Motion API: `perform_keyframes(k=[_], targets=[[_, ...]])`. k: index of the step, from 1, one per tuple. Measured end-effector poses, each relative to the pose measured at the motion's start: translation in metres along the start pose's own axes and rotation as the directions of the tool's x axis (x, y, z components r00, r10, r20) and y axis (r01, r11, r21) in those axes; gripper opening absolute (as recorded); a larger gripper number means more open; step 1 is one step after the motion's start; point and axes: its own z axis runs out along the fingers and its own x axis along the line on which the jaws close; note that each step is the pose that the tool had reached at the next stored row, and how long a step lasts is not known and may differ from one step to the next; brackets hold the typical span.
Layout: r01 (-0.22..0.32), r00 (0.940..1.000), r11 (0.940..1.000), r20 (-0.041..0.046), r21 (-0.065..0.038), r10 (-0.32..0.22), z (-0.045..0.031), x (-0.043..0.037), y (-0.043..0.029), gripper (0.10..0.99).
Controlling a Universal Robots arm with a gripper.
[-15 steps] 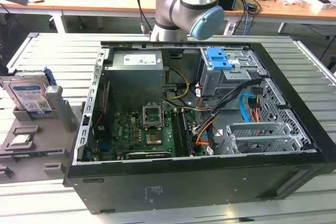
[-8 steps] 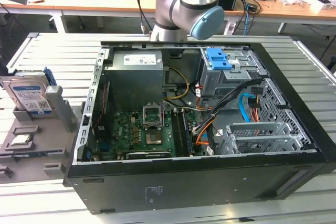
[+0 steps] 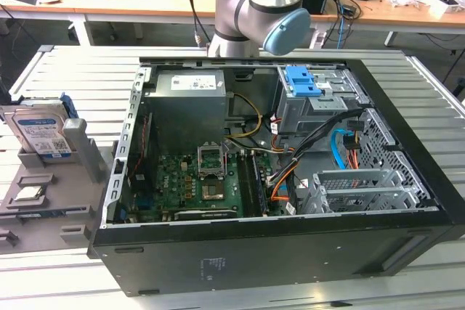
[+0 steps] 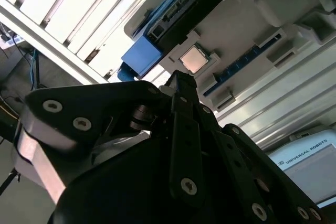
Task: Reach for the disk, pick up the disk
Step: 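Pick up the disk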
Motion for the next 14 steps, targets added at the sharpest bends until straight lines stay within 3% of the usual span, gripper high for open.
perform_keyframes(k=[10,14], targets=[[0.080,0.9968,0.9968,-0.0031,0.000,-0.080,0.0000,0.0000,0.0000,0.106],[0.086,0.9963,0.9963,-0.0033,0.000,-0.086,0.0000,0.0000,0.0000,0.106]])
